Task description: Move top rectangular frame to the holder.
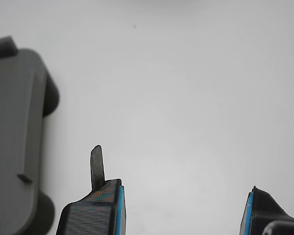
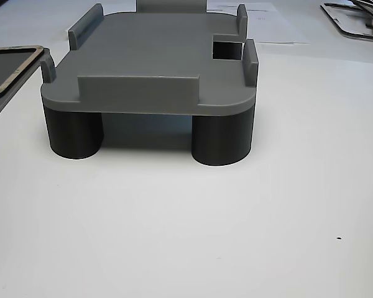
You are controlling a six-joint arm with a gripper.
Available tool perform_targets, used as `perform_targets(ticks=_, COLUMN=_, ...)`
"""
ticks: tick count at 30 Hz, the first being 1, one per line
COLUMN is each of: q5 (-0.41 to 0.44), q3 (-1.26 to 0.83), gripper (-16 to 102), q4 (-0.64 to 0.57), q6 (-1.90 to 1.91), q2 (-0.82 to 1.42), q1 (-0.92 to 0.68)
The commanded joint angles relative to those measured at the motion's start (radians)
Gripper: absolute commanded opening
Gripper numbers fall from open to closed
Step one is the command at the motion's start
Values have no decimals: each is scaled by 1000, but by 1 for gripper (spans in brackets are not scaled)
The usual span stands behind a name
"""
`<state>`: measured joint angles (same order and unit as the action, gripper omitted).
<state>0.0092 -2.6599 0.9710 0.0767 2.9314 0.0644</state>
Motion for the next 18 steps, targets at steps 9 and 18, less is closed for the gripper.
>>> perform_targets(ticks=9, q5=28, q3=21, gripper=100, q4=-6, q6=17, q2=23, q1=11)
perform_targets(ticks=18, q5=23, q3=41, gripper=100, q4=3, q6=11, q2=25, q1=11)
